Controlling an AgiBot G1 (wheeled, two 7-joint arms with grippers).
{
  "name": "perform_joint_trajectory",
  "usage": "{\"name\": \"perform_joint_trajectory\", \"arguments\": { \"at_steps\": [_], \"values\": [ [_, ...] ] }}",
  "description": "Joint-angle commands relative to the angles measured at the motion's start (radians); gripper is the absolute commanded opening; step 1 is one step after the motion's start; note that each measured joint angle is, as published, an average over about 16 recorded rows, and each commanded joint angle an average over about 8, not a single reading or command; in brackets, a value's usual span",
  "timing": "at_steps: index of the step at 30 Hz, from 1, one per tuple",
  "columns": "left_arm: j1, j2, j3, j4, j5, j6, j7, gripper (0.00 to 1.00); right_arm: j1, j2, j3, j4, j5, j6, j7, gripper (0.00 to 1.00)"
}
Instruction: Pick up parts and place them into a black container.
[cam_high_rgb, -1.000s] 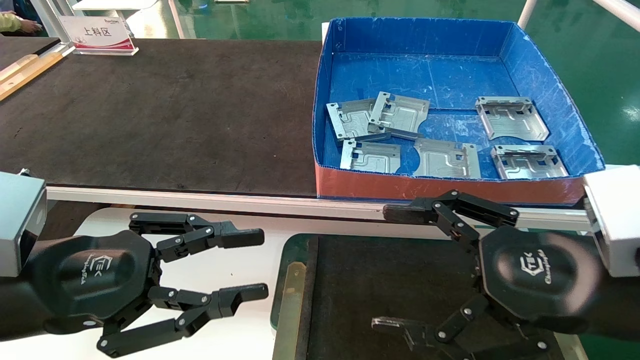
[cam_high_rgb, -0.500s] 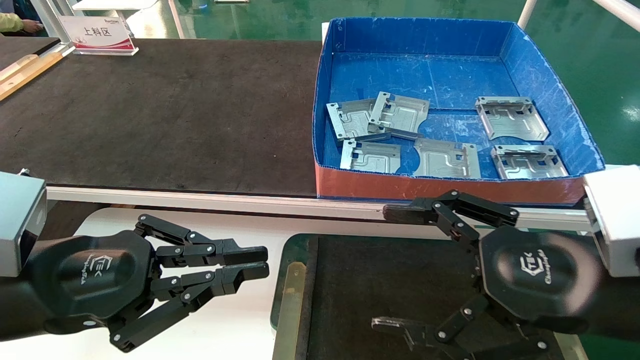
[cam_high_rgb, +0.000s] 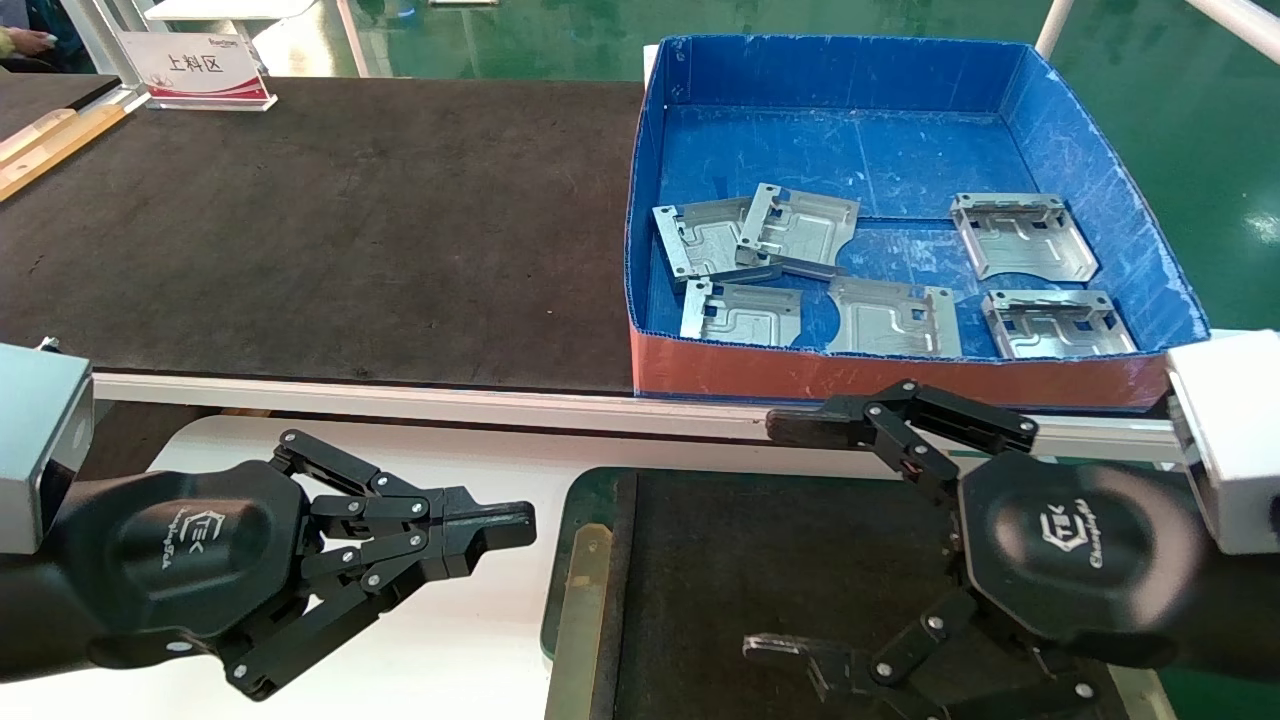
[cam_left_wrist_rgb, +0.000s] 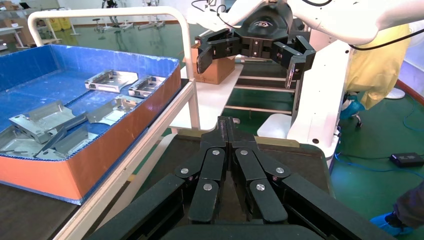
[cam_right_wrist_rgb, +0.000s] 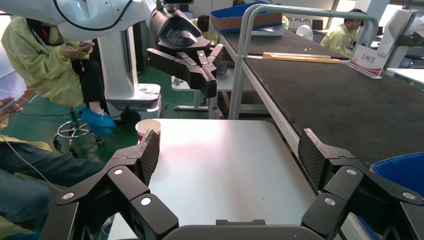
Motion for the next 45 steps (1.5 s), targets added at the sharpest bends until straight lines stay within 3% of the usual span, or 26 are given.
{"name": "perform_joint_trajectory", "arguments": {
  "at_steps": [1, 13, 19, 23, 36, 45],
  "values": [
    [0.0, 0.0, 0.0, 0.0, 0.0, 0.0, 0.0, 1.0, 0.0, 0.0, 0.0, 0.0, 0.0, 0.0, 0.0, 1.0],
    [0.0, 0.0, 0.0, 0.0, 0.0, 0.0, 0.0, 1.0, 0.047, -0.014, -0.01, -0.054, -0.025, -0.023, -0.018, 1.0],
    [0.0, 0.0, 0.0, 0.0, 0.0, 0.0, 0.0, 1.0, 0.145, -0.046, -0.032, -0.221, -0.081, -0.05, -0.064, 1.0],
    [0.0, 0.0, 0.0, 0.0, 0.0, 0.0, 0.0, 1.0, 0.222, -0.075, -0.048, -0.372, -0.145, -0.024, -0.114, 1.0],
    [0.0, 0.0, 0.0, 0.0, 0.0, 0.0, 0.0, 1.0, 0.503, -0.195, -0.1, -0.858, -0.343, 0.129, -0.324, 1.0],
    [0.0, 0.0, 0.0, 0.0, 0.0, 0.0, 0.0, 1.0, 0.65, -0.3, -0.127, -1.105, -0.436, 0.442, -0.418, 1.0]
  ]
}}
